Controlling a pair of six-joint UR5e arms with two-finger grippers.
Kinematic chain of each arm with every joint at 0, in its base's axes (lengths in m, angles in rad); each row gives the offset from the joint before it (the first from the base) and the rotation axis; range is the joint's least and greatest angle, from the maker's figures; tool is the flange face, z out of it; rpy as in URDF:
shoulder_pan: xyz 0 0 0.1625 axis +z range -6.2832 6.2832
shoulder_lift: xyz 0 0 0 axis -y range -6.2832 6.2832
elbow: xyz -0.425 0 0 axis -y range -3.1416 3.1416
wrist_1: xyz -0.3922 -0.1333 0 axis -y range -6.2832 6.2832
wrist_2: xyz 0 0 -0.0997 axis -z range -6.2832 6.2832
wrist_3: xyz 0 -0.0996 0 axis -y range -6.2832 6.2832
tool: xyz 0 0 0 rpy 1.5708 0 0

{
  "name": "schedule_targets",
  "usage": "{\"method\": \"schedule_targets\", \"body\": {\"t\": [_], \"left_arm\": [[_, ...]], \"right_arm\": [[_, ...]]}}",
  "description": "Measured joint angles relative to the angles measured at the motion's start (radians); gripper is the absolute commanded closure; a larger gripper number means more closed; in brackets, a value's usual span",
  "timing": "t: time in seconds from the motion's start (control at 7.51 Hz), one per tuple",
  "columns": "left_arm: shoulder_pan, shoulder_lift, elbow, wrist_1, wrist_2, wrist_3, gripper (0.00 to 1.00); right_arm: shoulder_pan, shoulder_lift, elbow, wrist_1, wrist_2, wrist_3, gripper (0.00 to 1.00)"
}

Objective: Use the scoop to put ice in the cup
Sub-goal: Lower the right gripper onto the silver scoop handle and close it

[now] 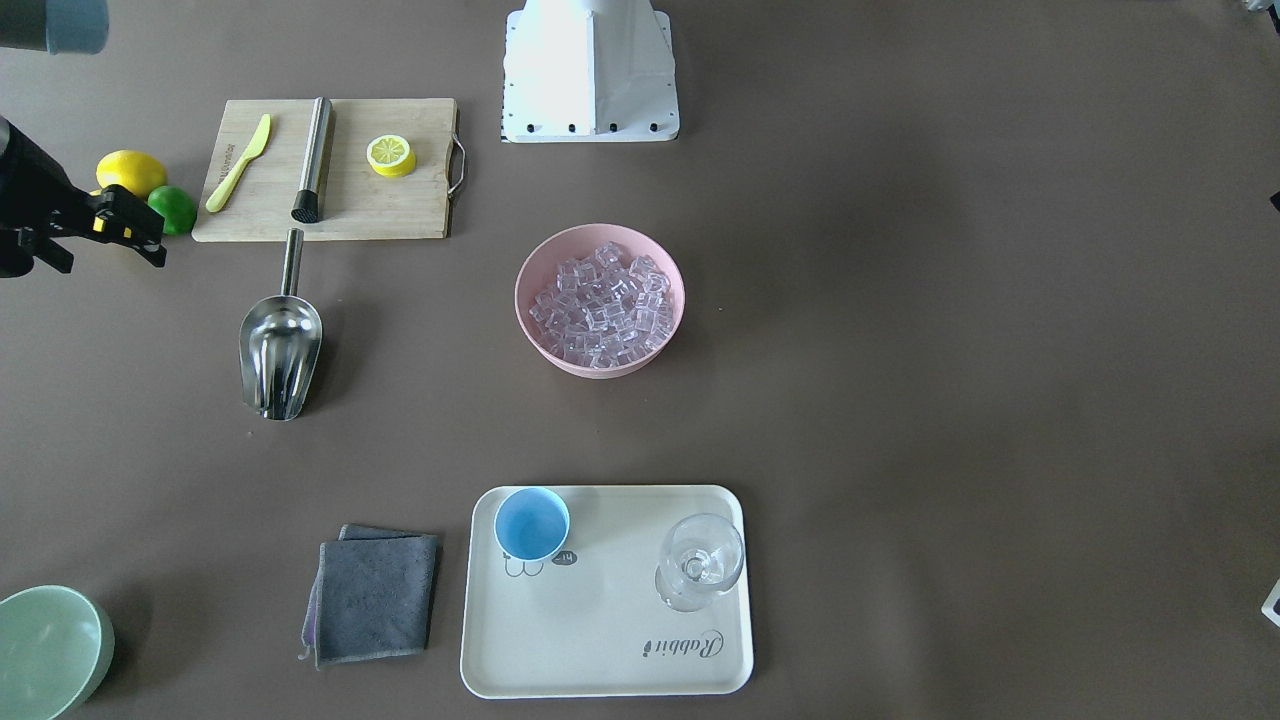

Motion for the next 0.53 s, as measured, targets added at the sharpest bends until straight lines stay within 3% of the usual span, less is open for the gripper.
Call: {"method": "schedule_targets", "body": {"t": [0.27, 0.53], "left_arm": [[0.032, -0.012, 0.012, -0.028, -0.001, 0.062, 0.02], [0.108, -0.023, 0.013, -0.143, -0.004, 0.100, 0.02]], "right_arm": [[-0.160, 0.030, -0.006, 0.036, -0.072, 0.153, 0.01], [-0.272, 0.033, -0.035, 0.095, -0.120, 0.281, 0.01]]}}
